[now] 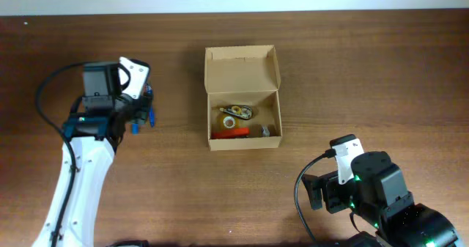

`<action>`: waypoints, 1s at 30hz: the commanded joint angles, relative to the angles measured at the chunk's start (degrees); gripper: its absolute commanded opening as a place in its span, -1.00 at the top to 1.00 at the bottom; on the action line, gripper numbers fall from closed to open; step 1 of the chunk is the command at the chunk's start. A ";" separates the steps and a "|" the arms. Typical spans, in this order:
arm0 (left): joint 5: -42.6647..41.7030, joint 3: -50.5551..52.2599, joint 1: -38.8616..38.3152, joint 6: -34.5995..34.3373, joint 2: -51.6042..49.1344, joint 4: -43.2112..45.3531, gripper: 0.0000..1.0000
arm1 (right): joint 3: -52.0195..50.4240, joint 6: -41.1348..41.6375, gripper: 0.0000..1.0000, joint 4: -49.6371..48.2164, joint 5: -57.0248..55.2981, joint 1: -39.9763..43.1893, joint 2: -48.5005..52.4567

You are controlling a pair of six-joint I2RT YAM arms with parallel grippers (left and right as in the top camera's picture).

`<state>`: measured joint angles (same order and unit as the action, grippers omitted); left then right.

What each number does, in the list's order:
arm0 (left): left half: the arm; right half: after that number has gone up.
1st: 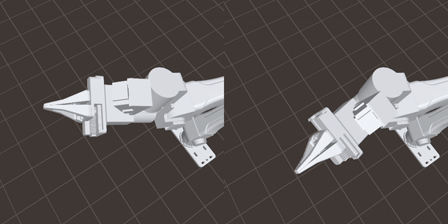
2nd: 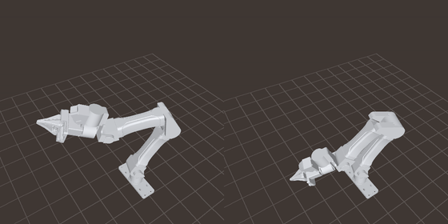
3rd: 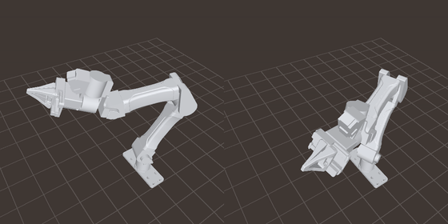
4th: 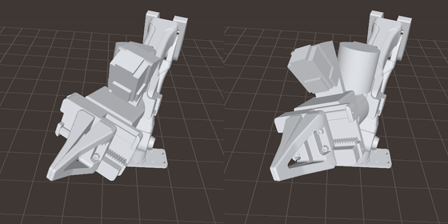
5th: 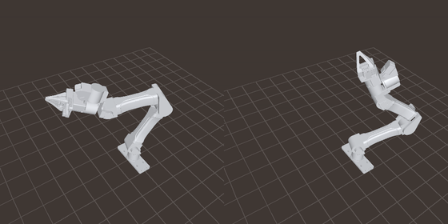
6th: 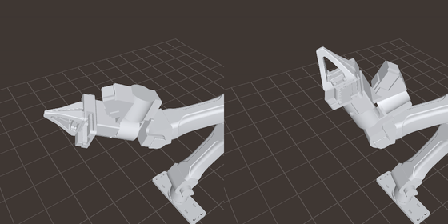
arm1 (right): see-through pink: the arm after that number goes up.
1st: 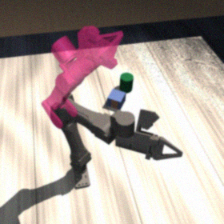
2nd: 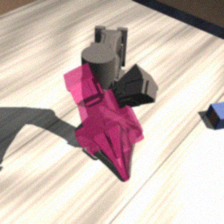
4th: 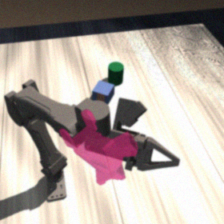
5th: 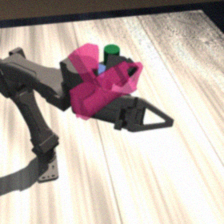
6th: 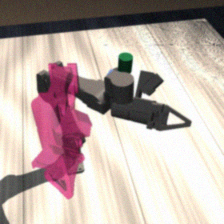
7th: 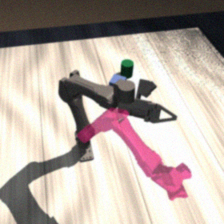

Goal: Pack container
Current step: 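Move the left gripper over the blue pens and grasp the blue pen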

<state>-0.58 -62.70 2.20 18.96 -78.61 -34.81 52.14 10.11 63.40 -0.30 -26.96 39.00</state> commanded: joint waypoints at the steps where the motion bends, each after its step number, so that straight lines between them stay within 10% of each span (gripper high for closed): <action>1: -0.24 -0.50 1.60 -3.30 -3.30 -0.46 -0.12 | -0.17 -0.26 -0.98 -0.13 0.31 -0.35 -0.02; 30: -3.28 -0.52 0.46 -20.06 -28.35 17.51 -0.12 | -0.17 -0.26 -0.98 -0.13 0.31 -0.35 -0.02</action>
<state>-2.79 -62.70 3.31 -0.12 -105.49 -18.13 52.14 10.09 63.40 -0.30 -26.96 39.00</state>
